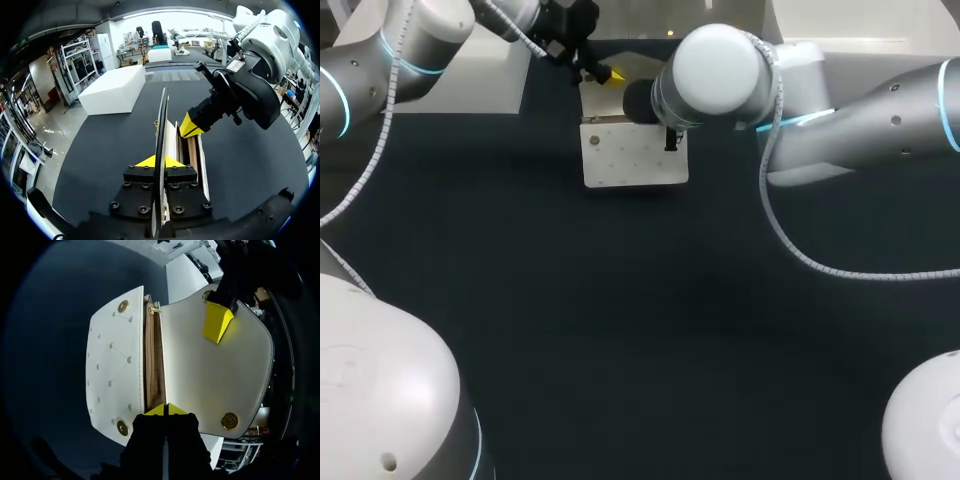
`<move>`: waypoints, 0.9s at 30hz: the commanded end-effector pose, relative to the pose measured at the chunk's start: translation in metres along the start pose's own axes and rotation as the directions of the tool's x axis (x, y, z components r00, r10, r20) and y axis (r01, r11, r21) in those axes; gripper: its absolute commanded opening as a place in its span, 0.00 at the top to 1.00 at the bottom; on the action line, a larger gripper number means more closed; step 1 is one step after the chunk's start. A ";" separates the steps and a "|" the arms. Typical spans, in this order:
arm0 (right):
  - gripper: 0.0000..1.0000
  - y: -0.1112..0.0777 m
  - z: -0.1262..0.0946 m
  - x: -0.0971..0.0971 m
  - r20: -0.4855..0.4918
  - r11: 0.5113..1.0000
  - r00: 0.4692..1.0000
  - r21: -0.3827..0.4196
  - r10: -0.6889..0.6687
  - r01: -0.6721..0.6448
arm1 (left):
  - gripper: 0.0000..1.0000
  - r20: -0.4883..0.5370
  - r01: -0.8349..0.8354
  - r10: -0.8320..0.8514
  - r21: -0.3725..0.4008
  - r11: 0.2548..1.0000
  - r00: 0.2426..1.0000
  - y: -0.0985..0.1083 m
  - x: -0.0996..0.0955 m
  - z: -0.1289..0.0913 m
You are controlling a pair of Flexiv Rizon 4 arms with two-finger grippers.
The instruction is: Pick up the bag, open it, inspect its contents, close it, and place it on the opposite side
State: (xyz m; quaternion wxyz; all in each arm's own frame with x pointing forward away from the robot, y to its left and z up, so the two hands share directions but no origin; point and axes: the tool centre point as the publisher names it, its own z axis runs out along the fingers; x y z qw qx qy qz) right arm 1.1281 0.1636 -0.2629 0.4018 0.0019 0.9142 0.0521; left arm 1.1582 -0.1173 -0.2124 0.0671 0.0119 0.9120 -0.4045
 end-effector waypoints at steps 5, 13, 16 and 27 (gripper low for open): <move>1.00 -0.001 -0.004 0.006 -0.005 1.000 1.000 0.005 0.001 -0.001 | 1.00 0.004 0.008 -0.008 0.013 1.000 1.000 0.000 -0.001 -0.001; 1.00 0.000 -0.009 0.011 -0.007 1.000 1.000 0.005 -0.003 0.003 | 1.00 -0.006 0.019 -0.019 0.030 0.999 1.000 -0.003 0.000 0.000; 1.00 0.002 -0.010 0.013 -0.009 1.000 1.000 0.000 -0.007 0.007 | 1.00 -0.011 0.027 -0.026 0.045 0.999 1.000 -0.004 0.001 -0.001; 1.00 0.001 -0.009 0.010 -0.008 1.000 1.000 0.002 -0.018 0.018 | 1.00 -0.020 0.022 -0.021 0.065 0.998 1.000 -0.009 0.008 -0.005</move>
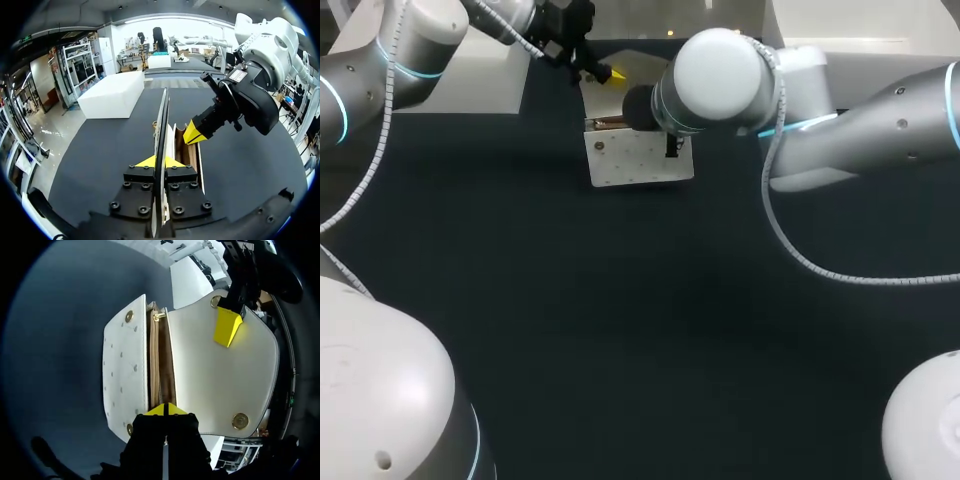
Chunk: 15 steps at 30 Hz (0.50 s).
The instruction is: Pick up the bag, open it, inspect its contents, close it, and place it on the opposite side
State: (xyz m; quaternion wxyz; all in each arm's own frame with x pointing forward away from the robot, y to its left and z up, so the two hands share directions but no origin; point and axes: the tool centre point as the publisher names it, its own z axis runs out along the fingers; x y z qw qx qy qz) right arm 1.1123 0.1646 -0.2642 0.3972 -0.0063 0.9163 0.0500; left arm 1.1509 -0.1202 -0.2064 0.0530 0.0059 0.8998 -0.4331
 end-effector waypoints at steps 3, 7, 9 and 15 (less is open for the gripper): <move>1.00 0.000 0.003 -0.004 0.006 1.000 1.000 0.006 -0.006 0.006 | 1.00 0.000 -0.008 0.008 0.005 1.000 1.000 -0.003 0.003 -0.003; 1.00 0.000 0.004 -0.007 0.013 1.000 1.000 0.006 -0.010 0.010 | 1.00 0.002 -0.012 0.012 0.005 1.000 1.000 -0.004 0.004 -0.003; 1.00 0.001 0.005 -0.008 0.016 1.000 1.000 0.006 -0.010 0.009 | 1.00 0.003 -0.015 0.015 0.006 1.000 1.000 -0.005 0.005 -0.003; 1.00 0.001 0.007 -0.011 0.023 1.000 1.000 0.009 -0.009 0.009 | 1.00 0.001 -0.020 0.020 0.003 1.000 1.000 -0.005 0.005 -0.003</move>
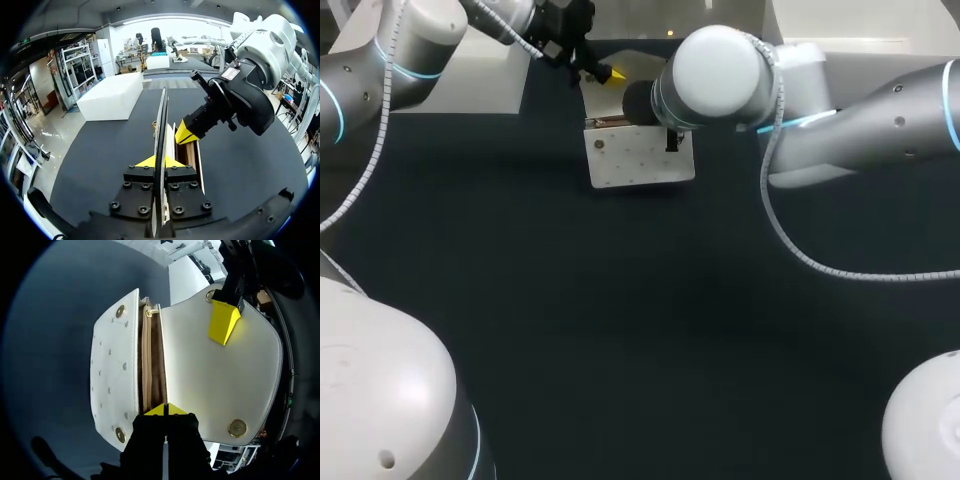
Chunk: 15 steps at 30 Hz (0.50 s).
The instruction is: Pick up the bag, open it, inspect its contents, close it, and place it on the opposite side
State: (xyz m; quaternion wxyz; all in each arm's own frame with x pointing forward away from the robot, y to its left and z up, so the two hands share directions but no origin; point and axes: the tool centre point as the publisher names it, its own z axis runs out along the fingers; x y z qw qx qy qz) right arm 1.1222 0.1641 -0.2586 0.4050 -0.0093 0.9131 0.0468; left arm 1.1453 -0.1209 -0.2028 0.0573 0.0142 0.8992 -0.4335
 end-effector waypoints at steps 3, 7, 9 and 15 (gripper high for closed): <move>1.00 0.000 0.005 -0.001 0.006 1.000 1.000 0.011 0.000 0.000 | 1.00 0.003 -0.001 0.001 0.001 1.000 1.000 -0.001 -0.001 -0.001; 1.00 0.001 0.006 0.002 -0.004 1.000 1.000 0.009 -0.002 0.002 | 1.00 0.009 0.002 -0.002 0.001 1.000 1.000 0.000 -0.002 -0.002; 1.00 0.001 0.006 0.006 -0.013 1.000 1.000 0.007 -0.002 0.002 | 1.00 0.009 0.005 -0.005 0.005 1.000 1.000 0.000 -0.002 -0.002; 1.00 0.001 0.009 0.013 -0.036 1.000 0.999 0.006 -0.001 0.001 | 1.00 -0.015 0.001 -0.001 0.012 1.000 1.000 -0.002 0.000 -0.001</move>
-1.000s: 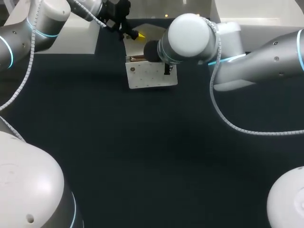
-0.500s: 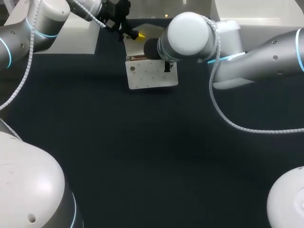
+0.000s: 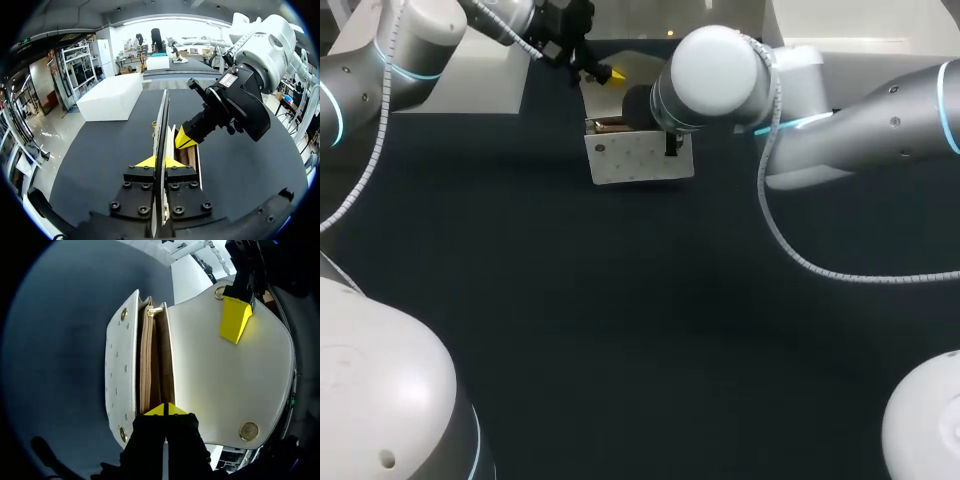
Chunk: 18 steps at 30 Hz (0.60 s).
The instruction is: Pick up the bag, open it, inspect its contents, close it, and place it on the opposite side
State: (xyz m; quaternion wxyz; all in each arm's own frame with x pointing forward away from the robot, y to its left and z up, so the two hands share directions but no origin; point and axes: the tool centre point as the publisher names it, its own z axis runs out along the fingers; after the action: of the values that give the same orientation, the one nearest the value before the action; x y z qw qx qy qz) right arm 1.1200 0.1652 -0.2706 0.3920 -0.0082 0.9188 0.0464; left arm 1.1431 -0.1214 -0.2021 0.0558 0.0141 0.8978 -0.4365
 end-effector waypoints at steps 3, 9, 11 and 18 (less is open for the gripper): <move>1.00 0.000 0.004 0.004 -0.015 1.000 1.000 0.007 -0.007 0.007 | 1.00 -0.019 -0.001 0.001 0.008 1.000 1.000 -0.001 -0.001 -0.001; 1.00 -0.001 0.007 0.010 -0.036 1.000 0.999 0.018 -0.011 0.012 | 1.00 -0.044 0.005 -0.004 0.025 1.000 0.999 -0.001 0.001 -0.002; 1.00 -0.002 0.007 0.012 -0.044 1.000 0.999 0.022 -0.009 0.010 | 1.00 -0.060 0.010 -0.008 0.031 0.999 0.998 -0.002 0.001 -0.002; 1.00 -0.007 0.009 0.021 -0.072 0.999 0.997 0.033 0.005 -0.003 | 1.00 -0.127 0.025 -0.021 0.033 0.999 0.992 -0.002 0.005 0.004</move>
State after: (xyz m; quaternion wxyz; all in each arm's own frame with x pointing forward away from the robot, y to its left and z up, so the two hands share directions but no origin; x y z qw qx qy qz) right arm 1.1123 0.1591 -0.2910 0.3614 -0.0027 0.9317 0.0354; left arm 1.1288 -0.1235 -0.2032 0.0158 0.0236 0.8927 -0.4497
